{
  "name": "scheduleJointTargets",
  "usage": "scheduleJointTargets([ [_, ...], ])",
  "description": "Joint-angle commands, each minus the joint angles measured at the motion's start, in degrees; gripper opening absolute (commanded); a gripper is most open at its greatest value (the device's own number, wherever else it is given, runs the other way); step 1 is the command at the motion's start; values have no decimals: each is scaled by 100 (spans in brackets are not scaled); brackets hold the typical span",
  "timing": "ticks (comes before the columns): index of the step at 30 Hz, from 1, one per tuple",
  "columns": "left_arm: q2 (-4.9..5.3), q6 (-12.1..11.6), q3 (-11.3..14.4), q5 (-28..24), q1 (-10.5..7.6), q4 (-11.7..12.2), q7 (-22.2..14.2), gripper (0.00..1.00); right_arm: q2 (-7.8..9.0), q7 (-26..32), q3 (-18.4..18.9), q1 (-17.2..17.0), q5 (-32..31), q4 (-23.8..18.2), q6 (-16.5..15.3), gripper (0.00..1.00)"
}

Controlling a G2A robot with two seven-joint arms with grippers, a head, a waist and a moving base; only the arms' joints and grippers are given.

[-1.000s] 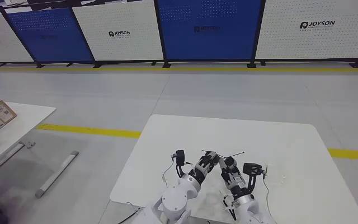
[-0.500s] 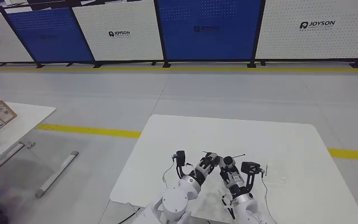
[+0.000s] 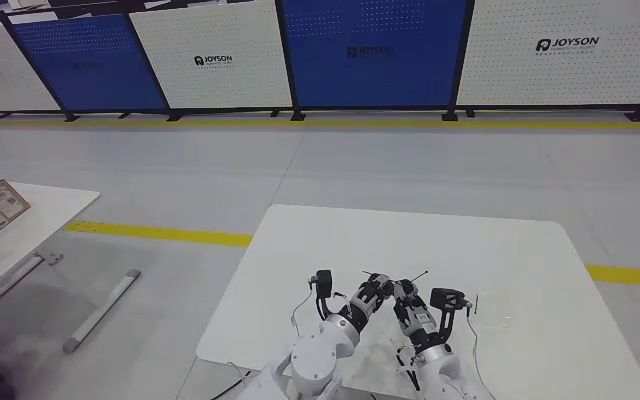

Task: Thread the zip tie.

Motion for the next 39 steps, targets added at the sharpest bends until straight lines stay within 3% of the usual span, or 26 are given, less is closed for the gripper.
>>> scheduleJointTargets([
  [1, -1, 0, 2, 2, -3, 1, 7, 0, 1, -3, 3, 5, 15, 12, -8, 0],
  [16, -9, -62, 11, -14, -4, 1, 61, 0, 17, 117, -1, 42, 13, 93, 8, 0],
  [18, -9, -59, 10, 2, -2, -2, 77, 0, 21, 157, -10, 56, -27, 121, -7, 15],
  [20, -10, -55, 10, 10, -4, 3, 87, 0, 24, 150, -15, 57, -44, 128, -24, 20],
  [39, -17, -19, 24, 68, -25, 52, 123, 0, 44, 59, -18, 17, -38, 12, -53, 25],
])
